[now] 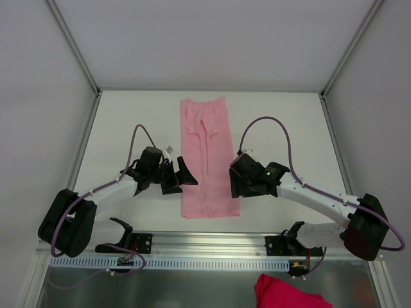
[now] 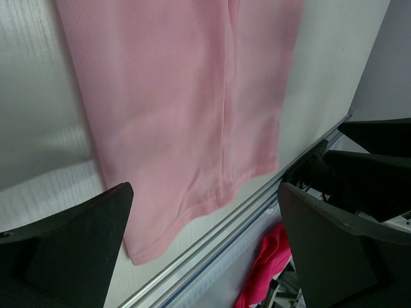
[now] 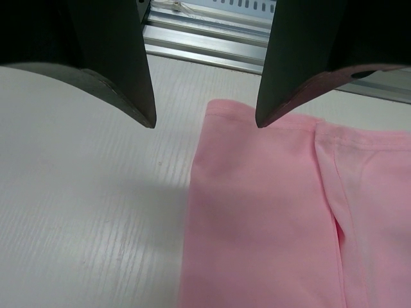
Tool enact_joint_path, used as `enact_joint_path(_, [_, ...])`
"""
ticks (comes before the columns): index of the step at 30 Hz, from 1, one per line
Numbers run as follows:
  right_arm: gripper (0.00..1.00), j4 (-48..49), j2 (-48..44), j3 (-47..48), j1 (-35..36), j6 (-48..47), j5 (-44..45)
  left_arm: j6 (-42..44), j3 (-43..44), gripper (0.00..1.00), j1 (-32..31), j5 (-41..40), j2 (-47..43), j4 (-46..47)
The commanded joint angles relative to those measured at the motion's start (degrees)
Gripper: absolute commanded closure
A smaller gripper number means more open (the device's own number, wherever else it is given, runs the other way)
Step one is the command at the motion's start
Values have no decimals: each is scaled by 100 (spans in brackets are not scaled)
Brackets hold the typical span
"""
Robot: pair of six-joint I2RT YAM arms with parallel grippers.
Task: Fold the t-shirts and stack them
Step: Grab the bottom of the folded rectangular tshirt with both arms
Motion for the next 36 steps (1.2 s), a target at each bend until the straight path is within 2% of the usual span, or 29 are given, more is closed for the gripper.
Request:
enact_joint_path(1, [33, 10, -128, -228, 123, 471, 46, -50, -104, 1, -65, -281, -425, -286])
enact_joint_path(9, [34, 625, 144, -774, 615, 851, -16, -243, -350, 1, -408, -1186, -1225, -1534])
enact_joint_path(15, [34, 810, 487, -774, 896, 921, -16, -533, -623, 1, -821, -1301, -875, -1246])
enact_joint_path(26, [34, 854, 443, -897, 1002, 991, 2, -841, -561, 1, -1436, -1539, -461, -1017])
enact_joint_path(36, [34, 986, 311, -1064, 1011, 1088, 19, -1026, -113, 1, -1674, -2092, -549, -2246])
